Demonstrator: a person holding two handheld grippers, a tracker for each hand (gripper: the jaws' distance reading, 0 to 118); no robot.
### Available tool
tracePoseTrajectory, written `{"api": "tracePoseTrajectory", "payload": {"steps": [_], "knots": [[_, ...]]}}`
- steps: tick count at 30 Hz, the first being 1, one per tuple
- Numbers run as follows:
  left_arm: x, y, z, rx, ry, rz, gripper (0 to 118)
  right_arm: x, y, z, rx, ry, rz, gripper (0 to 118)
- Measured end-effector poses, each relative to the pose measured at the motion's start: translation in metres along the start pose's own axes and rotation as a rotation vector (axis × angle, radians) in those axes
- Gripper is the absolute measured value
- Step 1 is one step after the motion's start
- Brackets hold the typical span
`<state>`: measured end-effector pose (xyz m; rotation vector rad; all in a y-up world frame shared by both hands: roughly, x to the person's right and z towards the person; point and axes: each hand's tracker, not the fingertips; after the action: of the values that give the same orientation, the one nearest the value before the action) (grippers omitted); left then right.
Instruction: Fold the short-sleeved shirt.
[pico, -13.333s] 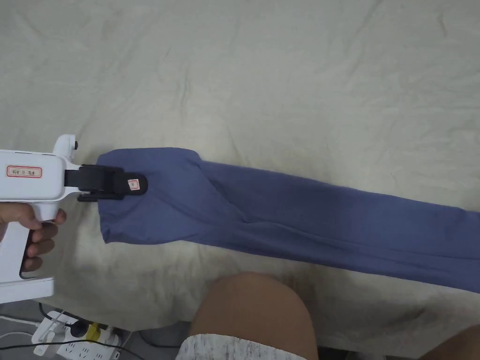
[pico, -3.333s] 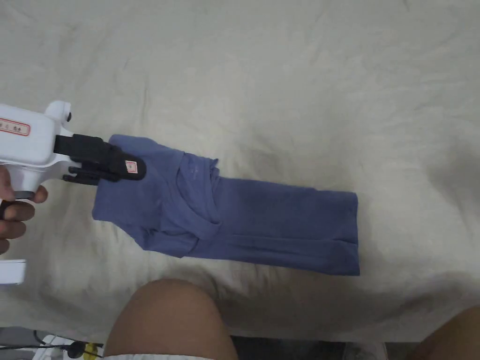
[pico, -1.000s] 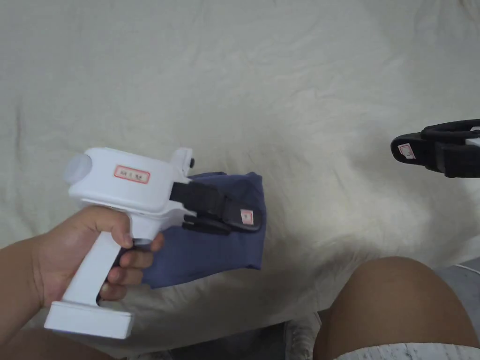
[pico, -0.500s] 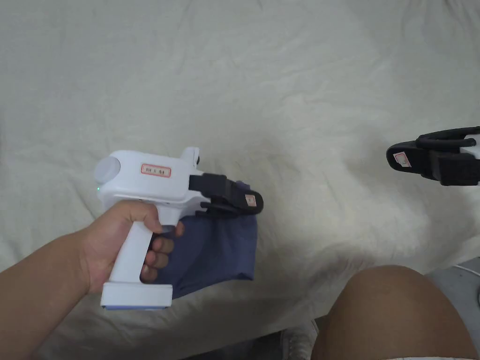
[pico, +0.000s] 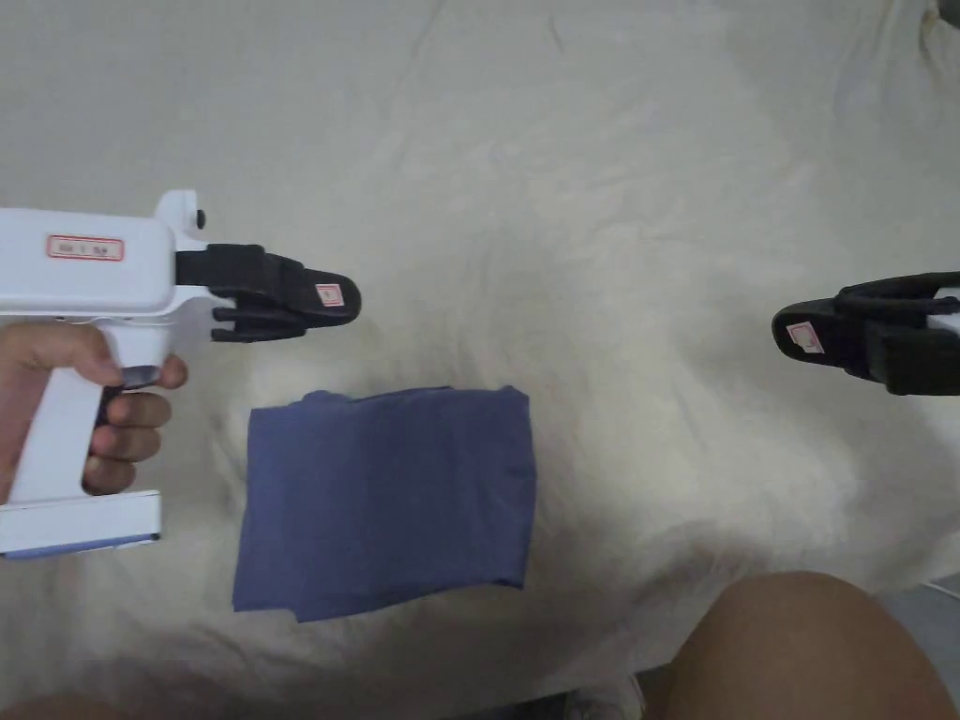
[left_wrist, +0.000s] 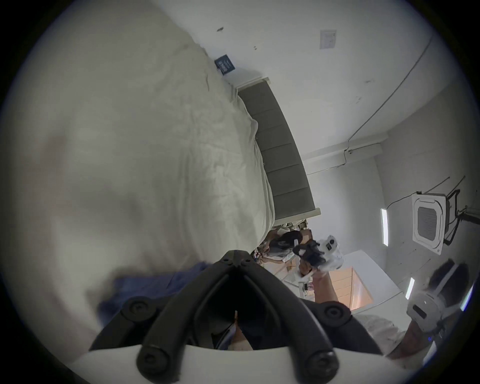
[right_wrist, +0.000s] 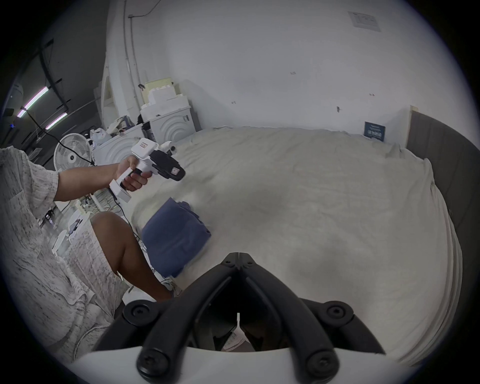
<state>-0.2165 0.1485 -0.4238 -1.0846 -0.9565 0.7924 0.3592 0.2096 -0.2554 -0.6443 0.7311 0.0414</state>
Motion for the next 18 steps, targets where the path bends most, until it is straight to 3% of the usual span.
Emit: {"api": "tracePoseTrajectory", "payload": {"steps": [8,18], "knots": [[-0.008,-0.055,0.112,0.043,0.154,-0.042,0,-0.045,0.041,-0.049,-0.051,0.12,0.138,0],[-0.021,-0.08,0.102,-0.031,0.196,-0.098,0,-0.108,0.057,-0.173,-0.325,0.257,0.326,0]]}}
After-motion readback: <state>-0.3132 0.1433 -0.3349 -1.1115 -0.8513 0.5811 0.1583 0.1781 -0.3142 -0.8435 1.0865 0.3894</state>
